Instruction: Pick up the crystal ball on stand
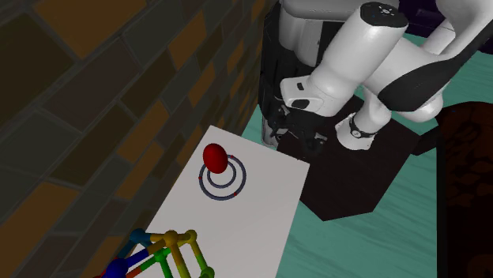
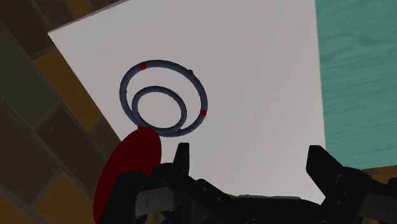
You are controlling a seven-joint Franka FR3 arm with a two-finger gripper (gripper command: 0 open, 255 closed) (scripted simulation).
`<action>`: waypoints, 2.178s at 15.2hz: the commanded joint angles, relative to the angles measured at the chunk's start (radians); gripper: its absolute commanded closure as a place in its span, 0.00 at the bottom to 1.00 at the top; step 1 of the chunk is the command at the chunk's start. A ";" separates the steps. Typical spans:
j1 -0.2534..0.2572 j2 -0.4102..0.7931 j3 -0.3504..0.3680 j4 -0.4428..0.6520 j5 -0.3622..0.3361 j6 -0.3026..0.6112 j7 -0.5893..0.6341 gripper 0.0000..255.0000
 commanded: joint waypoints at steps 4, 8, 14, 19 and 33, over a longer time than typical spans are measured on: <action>0.022 0.125 -0.097 0.040 0.038 0.201 -0.122 0.00; 0.072 0.244 -0.188 0.106 0.132 0.338 -0.254 0.00; 0.186 0.443 -0.341 0.261 0.450 0.472 -0.571 0.00; 0.202 0.505 -0.357 0.269 0.595 0.520 -0.698 0.00; 0.207 0.532 -0.355 0.252 0.670 0.553 -0.761 1.00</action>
